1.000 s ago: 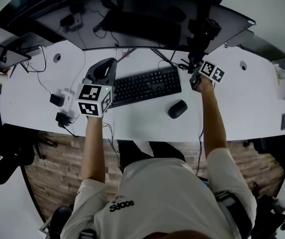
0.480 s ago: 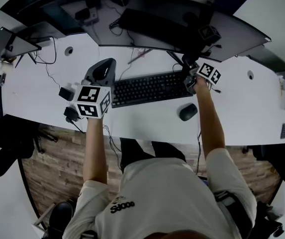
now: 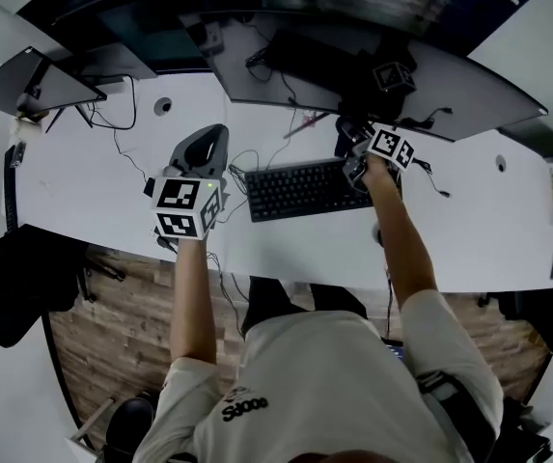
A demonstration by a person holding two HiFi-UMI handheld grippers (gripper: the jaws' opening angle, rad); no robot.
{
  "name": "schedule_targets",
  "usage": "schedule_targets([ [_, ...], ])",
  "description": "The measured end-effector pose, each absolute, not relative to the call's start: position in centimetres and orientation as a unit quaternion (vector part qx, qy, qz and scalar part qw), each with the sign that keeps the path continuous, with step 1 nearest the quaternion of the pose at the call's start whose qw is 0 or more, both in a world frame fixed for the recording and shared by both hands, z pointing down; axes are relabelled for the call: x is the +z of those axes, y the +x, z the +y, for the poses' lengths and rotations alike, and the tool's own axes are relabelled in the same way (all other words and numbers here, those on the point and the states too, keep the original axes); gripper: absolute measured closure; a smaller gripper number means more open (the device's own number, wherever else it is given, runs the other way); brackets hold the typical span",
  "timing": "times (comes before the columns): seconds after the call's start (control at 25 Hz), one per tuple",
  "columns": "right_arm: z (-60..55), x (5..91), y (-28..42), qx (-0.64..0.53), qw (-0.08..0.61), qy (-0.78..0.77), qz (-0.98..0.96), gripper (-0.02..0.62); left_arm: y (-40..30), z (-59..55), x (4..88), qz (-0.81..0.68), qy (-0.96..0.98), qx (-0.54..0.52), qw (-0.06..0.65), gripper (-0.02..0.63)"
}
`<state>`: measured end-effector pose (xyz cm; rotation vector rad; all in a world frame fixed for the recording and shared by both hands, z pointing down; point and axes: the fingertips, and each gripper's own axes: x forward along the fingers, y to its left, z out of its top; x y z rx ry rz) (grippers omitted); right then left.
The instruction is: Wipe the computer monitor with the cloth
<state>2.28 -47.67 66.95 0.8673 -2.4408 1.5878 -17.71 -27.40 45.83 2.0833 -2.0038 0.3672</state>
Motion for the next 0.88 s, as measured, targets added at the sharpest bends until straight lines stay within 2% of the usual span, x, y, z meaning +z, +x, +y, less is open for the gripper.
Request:
schedule_targets([
  [0.24,-45.6,66.9,-3.5,0.536,0.063,0.28,-0.794,0.511,-22.3,-26.0,45.3,-0.687,0.708,0.121,0.11,0.577],
  [0.6,-44.2,66.2,-6.0,0.554,0.033,0.312,-0.771,0.511,-27.8,-26.0,45.5,-0.674,0.722,0.109,0.112,0.577],
  [0.88,-42.1,65.6,-10.8,0.563,0.032,0.293,-0.772,0.512,-30.1,-26.4,45.5,-0.658,0.739,0.096,0.107,0.577],
])
